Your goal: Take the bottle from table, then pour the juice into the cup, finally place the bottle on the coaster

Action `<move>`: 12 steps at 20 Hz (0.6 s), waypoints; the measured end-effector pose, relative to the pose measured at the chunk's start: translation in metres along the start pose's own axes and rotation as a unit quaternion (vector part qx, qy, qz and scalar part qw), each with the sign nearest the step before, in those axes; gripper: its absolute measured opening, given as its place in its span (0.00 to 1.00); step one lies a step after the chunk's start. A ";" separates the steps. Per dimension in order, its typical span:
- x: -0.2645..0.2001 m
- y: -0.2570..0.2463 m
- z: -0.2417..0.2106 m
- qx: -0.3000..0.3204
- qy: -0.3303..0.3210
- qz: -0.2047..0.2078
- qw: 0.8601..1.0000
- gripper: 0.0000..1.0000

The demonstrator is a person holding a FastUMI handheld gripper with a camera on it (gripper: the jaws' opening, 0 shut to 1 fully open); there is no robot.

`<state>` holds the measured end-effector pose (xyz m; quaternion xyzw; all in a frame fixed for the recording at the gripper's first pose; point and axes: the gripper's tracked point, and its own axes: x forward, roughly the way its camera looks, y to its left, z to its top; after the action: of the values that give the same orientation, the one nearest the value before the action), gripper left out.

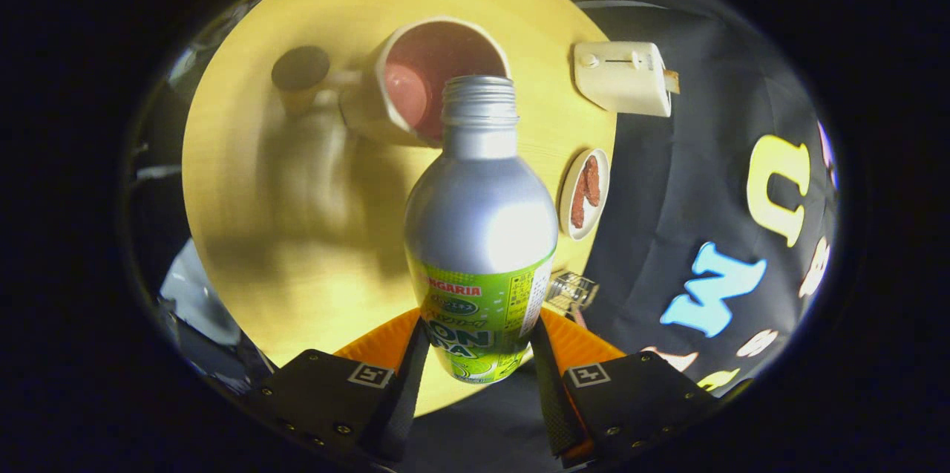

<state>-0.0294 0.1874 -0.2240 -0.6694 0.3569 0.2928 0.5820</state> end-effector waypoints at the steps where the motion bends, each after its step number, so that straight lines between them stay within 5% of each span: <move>1: 0.002 0.004 0.005 0.018 -0.018 0.008 1.000 0.70; 6: 0.012 0.013 0.003 0.095 -0.066 0.032 0.993 0.71; 12: 0.021 0.011 0.012 0.244 -0.150 0.062 0.956 0.71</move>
<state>-0.0260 0.1954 -0.2488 -0.4315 0.3668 0.3294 0.7555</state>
